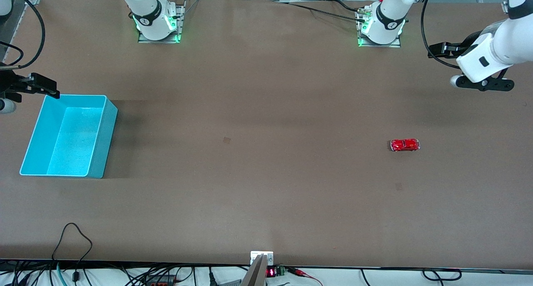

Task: Wind red beetle toy and store in blue box
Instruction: 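Move the left gripper toward the red toy car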

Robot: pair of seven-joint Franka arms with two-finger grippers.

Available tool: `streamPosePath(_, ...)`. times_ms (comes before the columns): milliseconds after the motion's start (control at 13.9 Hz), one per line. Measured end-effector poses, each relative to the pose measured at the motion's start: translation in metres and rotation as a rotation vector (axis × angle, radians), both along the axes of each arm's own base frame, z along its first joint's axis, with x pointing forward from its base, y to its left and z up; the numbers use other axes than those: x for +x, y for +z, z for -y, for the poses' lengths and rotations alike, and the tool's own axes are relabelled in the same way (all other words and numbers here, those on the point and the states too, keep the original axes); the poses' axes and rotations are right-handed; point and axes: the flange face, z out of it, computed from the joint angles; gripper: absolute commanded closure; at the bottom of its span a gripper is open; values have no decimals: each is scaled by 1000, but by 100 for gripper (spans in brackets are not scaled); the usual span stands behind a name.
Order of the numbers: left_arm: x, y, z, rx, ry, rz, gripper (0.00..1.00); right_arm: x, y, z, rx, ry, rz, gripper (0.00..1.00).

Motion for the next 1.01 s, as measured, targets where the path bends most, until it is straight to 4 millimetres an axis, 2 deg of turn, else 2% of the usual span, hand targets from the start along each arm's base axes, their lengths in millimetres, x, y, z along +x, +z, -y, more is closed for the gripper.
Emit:
streamPosePath(288,4,-16,7,-73,-146,-2,0,1,-1,0,0,-1,-2,0)
streamPosePath(432,13,-33,6,-117,-264,53,0,1,-1,0,0,-1,-2,0)
streamPosePath(575,27,-58,-1,-149,-442,131,0,1,-1,0,0,0,-1,0)
streamPosePath(791,43,-103,-26,-220,-700,236,0,1,-1,0,4,0,0,0)
streamPosePath(1007,48,-146,-48,-273,-934,305,0,1,-1,-1,12,-1,1,0)
